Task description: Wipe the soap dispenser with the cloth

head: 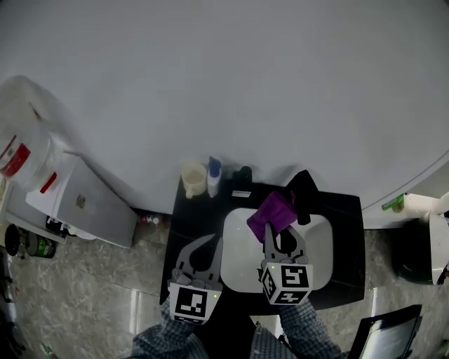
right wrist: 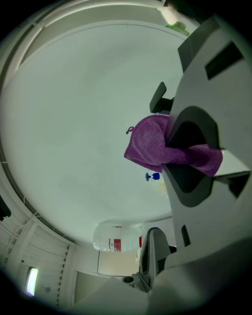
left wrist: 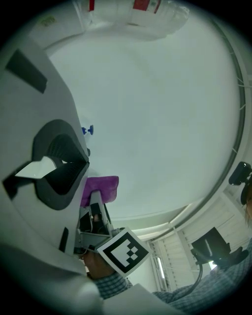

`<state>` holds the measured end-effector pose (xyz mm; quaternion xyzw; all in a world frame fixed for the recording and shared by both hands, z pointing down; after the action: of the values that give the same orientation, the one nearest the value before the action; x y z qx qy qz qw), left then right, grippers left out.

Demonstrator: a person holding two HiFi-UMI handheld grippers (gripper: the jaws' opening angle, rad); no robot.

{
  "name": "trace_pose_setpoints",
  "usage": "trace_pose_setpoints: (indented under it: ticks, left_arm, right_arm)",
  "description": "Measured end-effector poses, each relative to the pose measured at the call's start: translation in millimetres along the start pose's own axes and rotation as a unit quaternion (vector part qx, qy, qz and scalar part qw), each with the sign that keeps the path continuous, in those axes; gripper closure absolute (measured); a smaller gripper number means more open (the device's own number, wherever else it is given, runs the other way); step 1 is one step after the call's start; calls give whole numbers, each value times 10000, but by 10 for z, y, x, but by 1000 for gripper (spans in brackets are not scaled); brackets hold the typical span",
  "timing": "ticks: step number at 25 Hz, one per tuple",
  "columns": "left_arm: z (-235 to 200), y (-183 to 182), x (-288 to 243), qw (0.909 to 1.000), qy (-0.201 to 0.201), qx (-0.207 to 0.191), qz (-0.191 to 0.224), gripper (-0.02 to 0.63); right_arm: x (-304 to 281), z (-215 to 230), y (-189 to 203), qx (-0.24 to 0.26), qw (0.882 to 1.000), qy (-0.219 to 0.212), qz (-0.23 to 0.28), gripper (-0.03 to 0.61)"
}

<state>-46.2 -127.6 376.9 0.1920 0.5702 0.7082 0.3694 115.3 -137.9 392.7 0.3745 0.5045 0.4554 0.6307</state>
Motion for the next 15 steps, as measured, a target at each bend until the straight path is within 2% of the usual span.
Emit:
trace_pose_setpoints:
  ticks: [3,6,10,12,15]
  left_arm:
    - [-39,-19,-128,9995,8,-316,-3,612]
    - [-37,2,-215,9976,44,-649,-246,612]
    - [13,30,-292,9980,105,-493,-376,612]
    - [-5,-15,-332,9978,120,-562,-317,612]
    - [-17,14,-366,9987,59,-393,-311,612]
  right_arm:
    - [-263,22,-81,89,9998,-123,-91,499]
    - [-556,16,-207,186,9994,-281,-111,499]
    - [-989,-3,-340,311,9975,-557,-312,499]
    - [-1201,-7,-332,318,9961,-643,-518,499]
    - [-1446,10,-247,284,9938,-702,-814,499]
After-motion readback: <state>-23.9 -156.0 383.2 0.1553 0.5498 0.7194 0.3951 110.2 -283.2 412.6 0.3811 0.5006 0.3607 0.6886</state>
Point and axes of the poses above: the fingertips, and each gripper's own axes: x backward along the fingers, z to its right, y out of its underside, the point moved 4 cm from there along x, backward along the fingers, and after that the axes turned 12 degrees about -x, right-handed, at the moved point
